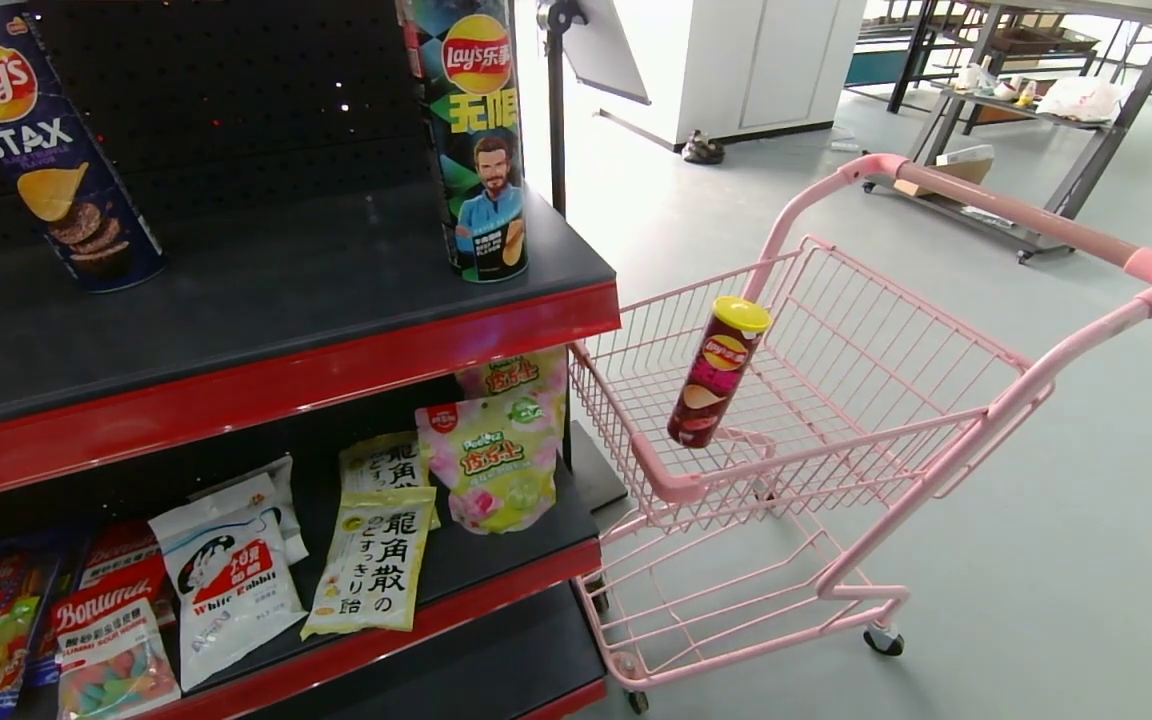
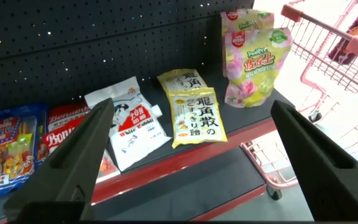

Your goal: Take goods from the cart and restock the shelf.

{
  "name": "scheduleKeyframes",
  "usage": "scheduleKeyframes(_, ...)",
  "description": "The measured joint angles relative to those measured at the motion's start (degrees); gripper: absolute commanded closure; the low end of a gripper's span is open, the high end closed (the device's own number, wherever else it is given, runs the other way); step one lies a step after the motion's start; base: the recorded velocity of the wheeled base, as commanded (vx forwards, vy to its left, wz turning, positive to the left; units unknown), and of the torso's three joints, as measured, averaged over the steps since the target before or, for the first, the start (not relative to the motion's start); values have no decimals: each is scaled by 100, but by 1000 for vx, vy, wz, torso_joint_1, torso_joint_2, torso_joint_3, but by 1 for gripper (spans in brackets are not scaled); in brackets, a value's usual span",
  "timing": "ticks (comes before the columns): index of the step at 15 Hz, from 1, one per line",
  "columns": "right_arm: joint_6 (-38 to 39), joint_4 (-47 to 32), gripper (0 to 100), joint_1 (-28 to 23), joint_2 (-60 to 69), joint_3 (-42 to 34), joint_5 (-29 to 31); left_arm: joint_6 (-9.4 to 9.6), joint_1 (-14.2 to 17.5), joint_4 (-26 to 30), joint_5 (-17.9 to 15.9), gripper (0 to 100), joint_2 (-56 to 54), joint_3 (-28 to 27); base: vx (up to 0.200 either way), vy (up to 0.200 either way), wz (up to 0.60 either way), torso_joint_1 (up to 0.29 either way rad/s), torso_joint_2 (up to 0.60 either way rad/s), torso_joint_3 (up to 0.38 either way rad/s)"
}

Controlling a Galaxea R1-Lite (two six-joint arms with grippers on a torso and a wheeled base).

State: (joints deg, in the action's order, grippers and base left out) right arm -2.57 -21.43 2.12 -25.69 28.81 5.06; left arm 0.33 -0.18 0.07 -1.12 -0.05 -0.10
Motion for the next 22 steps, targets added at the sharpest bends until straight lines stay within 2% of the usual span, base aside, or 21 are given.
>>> scheduleKeyframes(10,-134,102,100,-15,20,104,-39,0,0,-7,-2,0,0,0,0,0,0,159,-507,-344)
scheduleKeyframes(15,-177,602,100,-12,-345,117,-44,2,0,-7,-2,0,0,0,0,0,0,205,-515,-326)
scheduleKeyframes(22,-295,945,100,-65,-881,93,-5,2,-6,-5,0,0,0,0,0,0,600,66,-150,-93)
